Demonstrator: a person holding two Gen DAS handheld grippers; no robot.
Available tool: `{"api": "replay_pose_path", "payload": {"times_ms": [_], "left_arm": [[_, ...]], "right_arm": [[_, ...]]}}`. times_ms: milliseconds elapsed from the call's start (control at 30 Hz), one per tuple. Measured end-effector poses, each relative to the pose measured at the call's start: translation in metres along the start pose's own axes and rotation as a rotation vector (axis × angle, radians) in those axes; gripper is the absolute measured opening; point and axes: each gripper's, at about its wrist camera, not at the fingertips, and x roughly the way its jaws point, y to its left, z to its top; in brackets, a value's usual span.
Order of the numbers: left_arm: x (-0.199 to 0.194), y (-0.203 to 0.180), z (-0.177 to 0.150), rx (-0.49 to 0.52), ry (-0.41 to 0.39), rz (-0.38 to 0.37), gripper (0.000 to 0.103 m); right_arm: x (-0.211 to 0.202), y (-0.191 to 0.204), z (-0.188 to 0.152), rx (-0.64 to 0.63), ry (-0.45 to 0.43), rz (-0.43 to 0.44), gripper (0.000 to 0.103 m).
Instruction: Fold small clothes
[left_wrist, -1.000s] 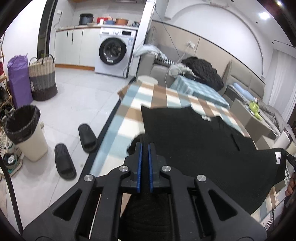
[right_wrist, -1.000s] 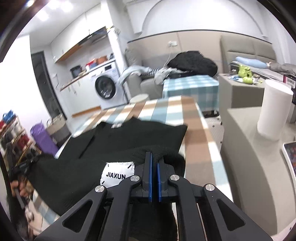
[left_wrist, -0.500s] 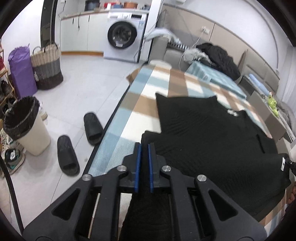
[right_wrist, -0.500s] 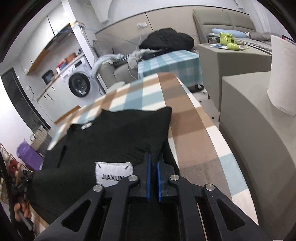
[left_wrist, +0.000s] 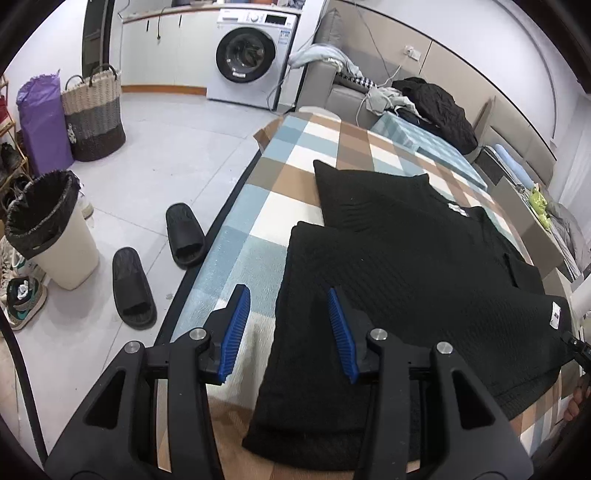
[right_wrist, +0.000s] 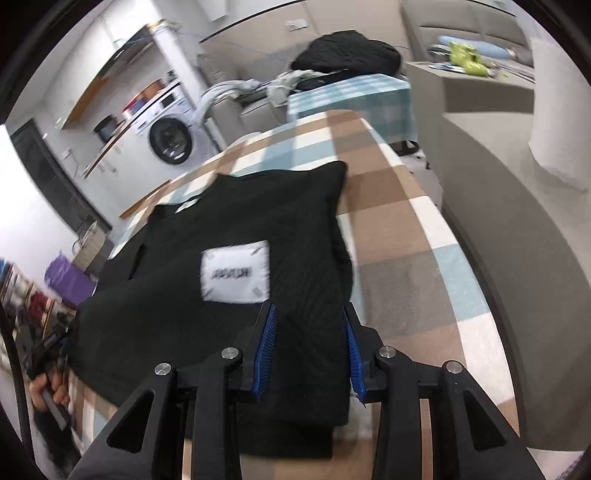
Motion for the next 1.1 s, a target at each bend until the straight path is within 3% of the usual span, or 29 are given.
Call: {"api": "replay_pose_path", "payload": {"times_ms": [67,167,300,433,700,833,900,967,1033,1100], "left_arm": [[-0.006,-0.002,-0.004,0.016,-0.003,-0.006,0.040],[-0.007,-0.002,-0.009,0.021,0.013,-0.007,0.040],[-0.008,-0.001,-0.016,0.013,0.035,-0.023,0.043],[-0.010,-0.002,-0.024,0.013,0.058,-0.046,0.068],[-0.014,-0.013,-0.045,0.074,0.109,-0.079,0.069],[-0.012,-0.021,-0.049,0.112,0.100,-0.059,0.069],[-0.012,-0.024,-0.050,0.121,0.094,-0.049,0.067],[-0.012,-0.027,-0.051,0.131,0.086,-0.061,0.047],[-0.014,-0.031,-0.052,0.147,0.081,-0.069,0.038],[-0.016,-0.036,-0.053,0.183,0.077,-0.067,0.032]], "right_arm": [[-0.008,0.004,-0.005,-0.017,-0.008,0.008,0.036],[-0.005,0.001,-0.011,-0.033,0.014,-0.050,0.035],[-0.008,-0.001,-0.017,-0.037,0.028,-0.002,0.038],[-0.012,-0.001,-0.024,-0.025,0.044,0.024,0.045],[-0.017,0.008,-0.051,-0.051,0.066,0.083,0.061],[-0.009,0.012,-0.049,-0.055,0.068,0.074,0.061],[-0.005,0.015,-0.047,-0.064,0.065,0.066,0.061],[-0.001,0.017,-0.045,-0.071,0.071,0.051,0.058],[0.002,0.019,-0.044,-0.082,0.071,0.039,0.045],[0.004,0.020,-0.044,-0.093,0.076,0.036,0.040]]}}
